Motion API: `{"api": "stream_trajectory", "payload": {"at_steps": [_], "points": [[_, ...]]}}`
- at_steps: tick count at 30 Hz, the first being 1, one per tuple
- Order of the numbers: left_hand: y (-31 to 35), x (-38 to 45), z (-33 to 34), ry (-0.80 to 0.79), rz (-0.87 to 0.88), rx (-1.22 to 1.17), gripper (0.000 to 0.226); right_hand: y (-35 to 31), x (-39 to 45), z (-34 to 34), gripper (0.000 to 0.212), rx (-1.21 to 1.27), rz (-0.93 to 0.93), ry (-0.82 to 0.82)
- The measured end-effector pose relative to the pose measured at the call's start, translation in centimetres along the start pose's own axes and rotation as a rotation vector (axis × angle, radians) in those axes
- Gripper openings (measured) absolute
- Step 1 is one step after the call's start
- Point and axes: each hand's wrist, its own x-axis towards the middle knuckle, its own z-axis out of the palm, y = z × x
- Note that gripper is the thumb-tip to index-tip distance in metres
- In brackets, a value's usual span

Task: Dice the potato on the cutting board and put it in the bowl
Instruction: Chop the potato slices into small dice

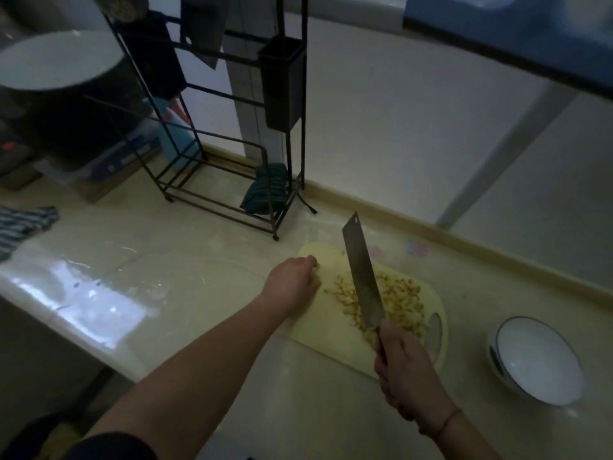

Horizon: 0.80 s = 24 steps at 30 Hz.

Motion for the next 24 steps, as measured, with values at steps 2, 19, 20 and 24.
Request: {"api": "stream_trajectory", "payload": {"at_steps": [2, 19, 20, 24], "points": [[0.2, -1.6, 0.1, -0.026, -0.024, 0.063, 0.023, 0.4, -0.3, 0.5, 0.044, -0.052, 0.015, 0.012], [2.1, -9.2, 2.5, 0.147, -0.560, -0.366, 0.022, 2.4, -0.5, 1.8, 0.048, -0.367, 0.080, -0.158], [2.5, -9.3, 2.8, 0.156, -0.564, -0.368, 0.022, 2.2, -0.4, 1.8, 0.047, -0.373, 0.073, -0.179], [4.7, -9.8, 3.9, 0.202, -0.578, -0.301, 0.022, 2.1, -0.3, 2.2, 0.048, -0.452, 0.026, -0.262]]}}
